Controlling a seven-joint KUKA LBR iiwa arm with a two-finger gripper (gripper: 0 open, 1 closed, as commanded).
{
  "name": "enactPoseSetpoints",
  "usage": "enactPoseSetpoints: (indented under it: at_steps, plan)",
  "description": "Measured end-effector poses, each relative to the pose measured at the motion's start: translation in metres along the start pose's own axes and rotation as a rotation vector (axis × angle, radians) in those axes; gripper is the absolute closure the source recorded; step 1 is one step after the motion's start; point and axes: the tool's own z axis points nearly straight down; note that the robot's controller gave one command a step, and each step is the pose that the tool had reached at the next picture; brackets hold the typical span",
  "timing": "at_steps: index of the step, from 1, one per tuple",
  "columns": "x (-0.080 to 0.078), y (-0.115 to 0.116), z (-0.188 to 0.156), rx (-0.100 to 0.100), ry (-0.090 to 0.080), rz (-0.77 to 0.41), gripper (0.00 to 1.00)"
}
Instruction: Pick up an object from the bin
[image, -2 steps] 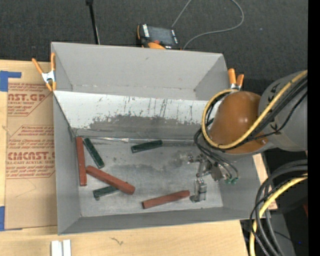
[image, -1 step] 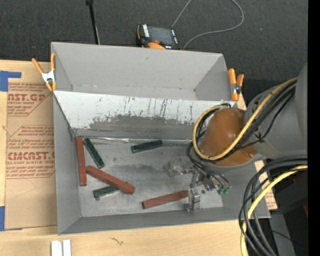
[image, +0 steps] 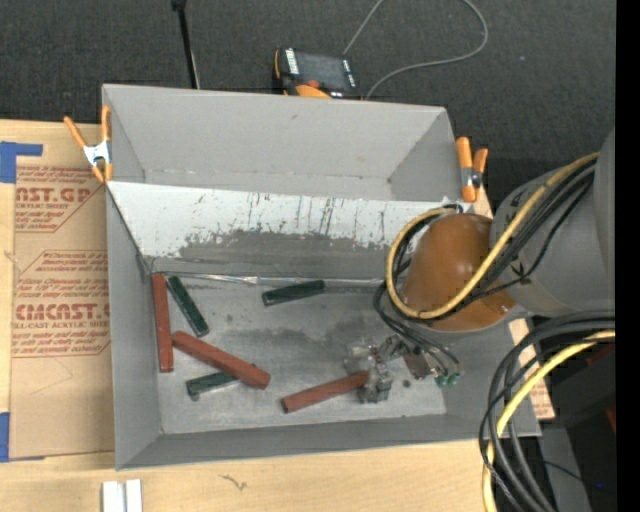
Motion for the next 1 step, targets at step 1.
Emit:
enactPoseSetpoints:
  at_steps: [1]
  plan:
    - [-0.0042, 0.0131, -0.1408, 0.003, -0.009, 0.036, 1.0]
